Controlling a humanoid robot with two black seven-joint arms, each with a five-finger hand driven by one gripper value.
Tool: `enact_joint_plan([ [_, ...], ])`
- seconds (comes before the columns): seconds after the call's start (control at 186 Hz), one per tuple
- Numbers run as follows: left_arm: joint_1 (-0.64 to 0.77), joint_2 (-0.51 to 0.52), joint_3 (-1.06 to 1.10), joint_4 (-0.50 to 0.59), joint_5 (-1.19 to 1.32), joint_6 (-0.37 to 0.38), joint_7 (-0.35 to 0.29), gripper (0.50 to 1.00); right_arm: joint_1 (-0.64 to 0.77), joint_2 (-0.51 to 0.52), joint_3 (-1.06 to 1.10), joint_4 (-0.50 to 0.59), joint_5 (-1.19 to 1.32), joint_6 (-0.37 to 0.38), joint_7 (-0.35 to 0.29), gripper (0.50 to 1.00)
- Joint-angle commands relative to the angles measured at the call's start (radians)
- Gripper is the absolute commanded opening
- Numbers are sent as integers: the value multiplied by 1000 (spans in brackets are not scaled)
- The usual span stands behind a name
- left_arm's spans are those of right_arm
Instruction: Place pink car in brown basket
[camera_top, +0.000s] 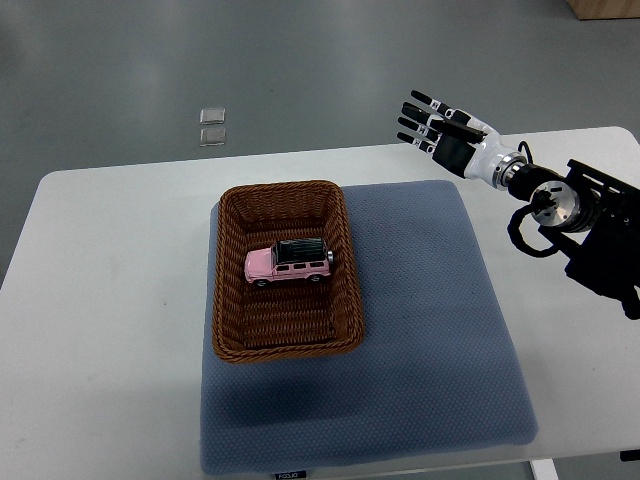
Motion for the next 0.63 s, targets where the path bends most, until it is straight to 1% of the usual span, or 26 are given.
enact_joint_plan([
  [0.0, 0, 0, 0, 0, 0, 0, 0, 1000, -1, 5, 0, 0, 41, 1, -20, 911],
  [0.14, 0, 0, 0, 0, 0, 0, 0, 1000, -12, 5, 0, -3, 85, 5, -20, 913],
  [0.274, 0, 0, 0, 0, 0, 0, 0, 1000, -23, 2, 0, -8, 79, 11, -4, 913],
  [0.537, 0, 0, 0, 0, 0, 0, 0, 1000, -28, -4, 0, -17, 68, 16, -4, 915],
  [0.623, 0, 0, 0, 0, 0, 0, 0, 1000, -40, -4, 0, -17, 67, 33, -4, 917],
])
